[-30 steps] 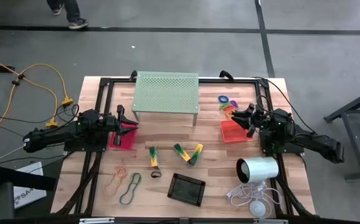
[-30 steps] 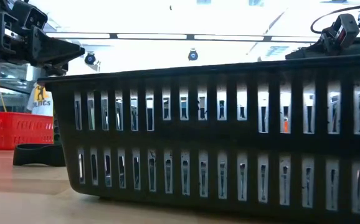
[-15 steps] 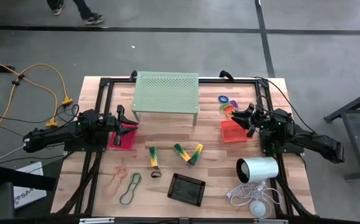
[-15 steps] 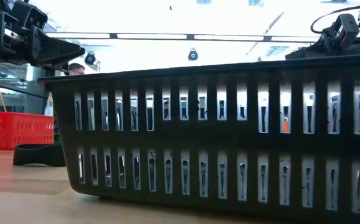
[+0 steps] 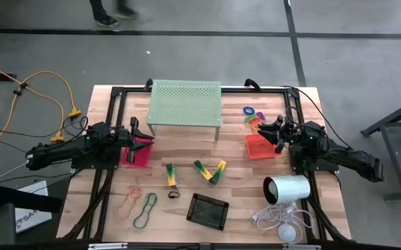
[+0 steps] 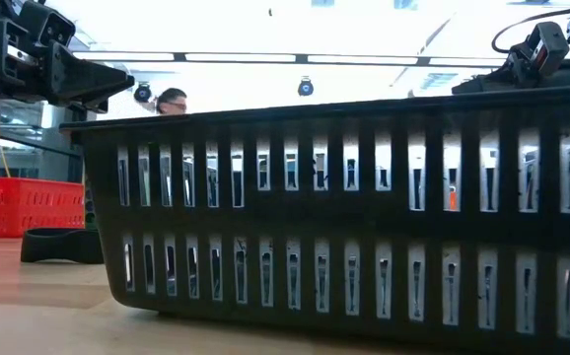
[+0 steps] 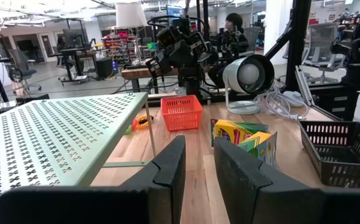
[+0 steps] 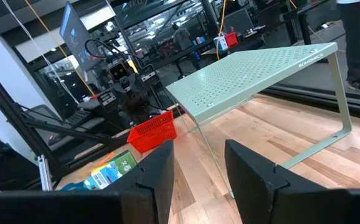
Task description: Pick & Place Office Desk Supplies
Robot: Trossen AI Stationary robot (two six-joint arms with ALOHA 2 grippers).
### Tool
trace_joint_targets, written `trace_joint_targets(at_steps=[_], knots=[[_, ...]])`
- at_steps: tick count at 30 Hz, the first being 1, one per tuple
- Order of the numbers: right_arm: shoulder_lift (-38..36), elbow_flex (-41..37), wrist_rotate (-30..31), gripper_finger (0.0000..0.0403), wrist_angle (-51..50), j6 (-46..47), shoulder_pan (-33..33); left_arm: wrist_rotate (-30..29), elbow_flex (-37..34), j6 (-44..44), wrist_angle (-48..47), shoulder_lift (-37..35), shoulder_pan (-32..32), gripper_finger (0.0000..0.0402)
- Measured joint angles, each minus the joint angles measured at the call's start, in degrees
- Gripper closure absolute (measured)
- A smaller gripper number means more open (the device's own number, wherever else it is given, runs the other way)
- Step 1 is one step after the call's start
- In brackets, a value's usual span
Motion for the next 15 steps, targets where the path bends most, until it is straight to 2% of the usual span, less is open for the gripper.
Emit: trace_joint_targets(at_steps=[2,6,8,11,15], knots=[[-0.01,0.01,0.00,0.0272,0.00,0.01,-0.01,-0.74,0.00,4.68,0.60,0.02,0.03,0.0322],[-0.01,0.02,0.00,0.0272,-0.01,0.00,0.00,-5.24,0.00,21.06,3.91,0.00,0.26,0.0322],[-0.01,0.01,0.00,0.0272,-0.01,0.02,-0.01,-6.20,0.00,25.60,4.60,0.00,0.26,0.0322],[0.00,0.00,-0.02,0.0272,0.00,0.00,-0.01,-6.49,0.00,27.77,4.81,0.00,0.24,0.0322],[0.01,0.00,0.00,0.0272,0.01,0.00,-0.01,-6.49,0.00,25.54,4.81,0.00,0.24,0.0322]])
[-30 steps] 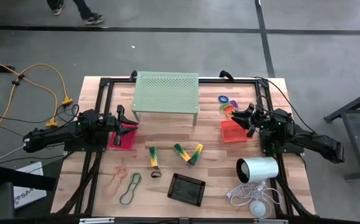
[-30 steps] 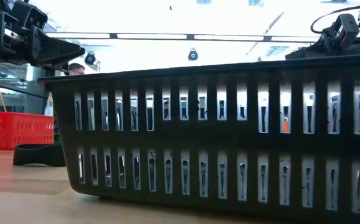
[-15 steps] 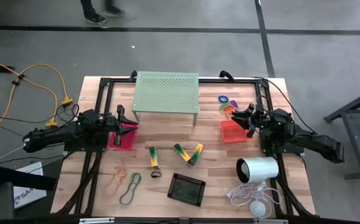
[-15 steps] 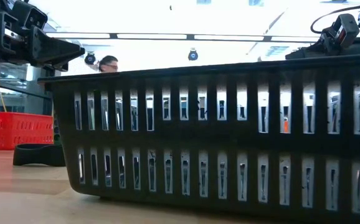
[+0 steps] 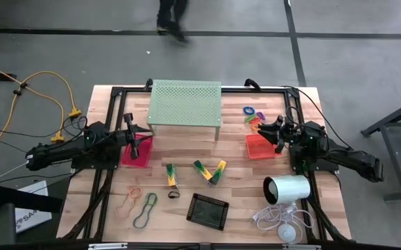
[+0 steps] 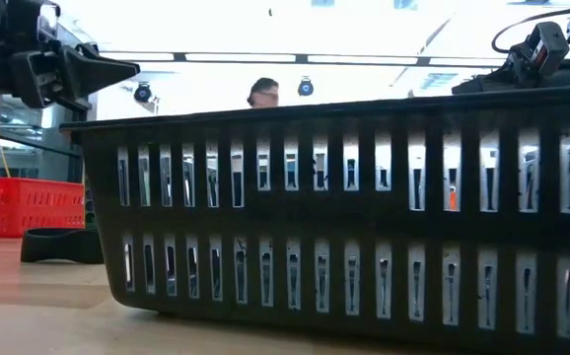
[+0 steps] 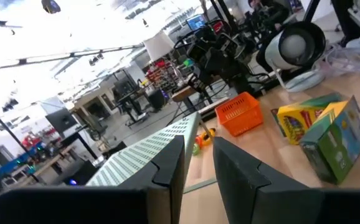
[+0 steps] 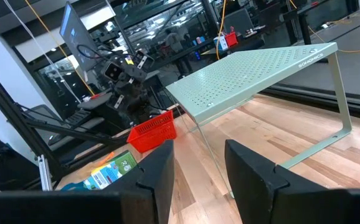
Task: Pick & Place Office Desk Supplies
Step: Put the black rubber band into the red bin
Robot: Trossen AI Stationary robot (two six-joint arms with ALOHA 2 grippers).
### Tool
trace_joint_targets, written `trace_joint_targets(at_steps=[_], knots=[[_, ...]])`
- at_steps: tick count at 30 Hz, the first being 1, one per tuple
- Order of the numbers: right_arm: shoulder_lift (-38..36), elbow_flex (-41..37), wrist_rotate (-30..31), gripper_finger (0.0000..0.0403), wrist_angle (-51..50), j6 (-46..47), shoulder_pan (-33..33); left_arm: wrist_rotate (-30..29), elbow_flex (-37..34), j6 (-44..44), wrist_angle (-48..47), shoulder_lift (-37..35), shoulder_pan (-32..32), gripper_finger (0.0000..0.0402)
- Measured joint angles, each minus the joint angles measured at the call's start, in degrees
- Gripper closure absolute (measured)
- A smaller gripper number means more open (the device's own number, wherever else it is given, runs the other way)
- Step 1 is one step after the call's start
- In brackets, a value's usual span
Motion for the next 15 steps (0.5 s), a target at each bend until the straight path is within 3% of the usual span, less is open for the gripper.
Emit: trace_joint_targets(at_steps=[15], knots=[[0.00,0.02,0.00,0.0272,-0.02,-0.01,0.01,-0.03,0.00,-15.50,-0.04,0.00,-0.02,0.0322]])
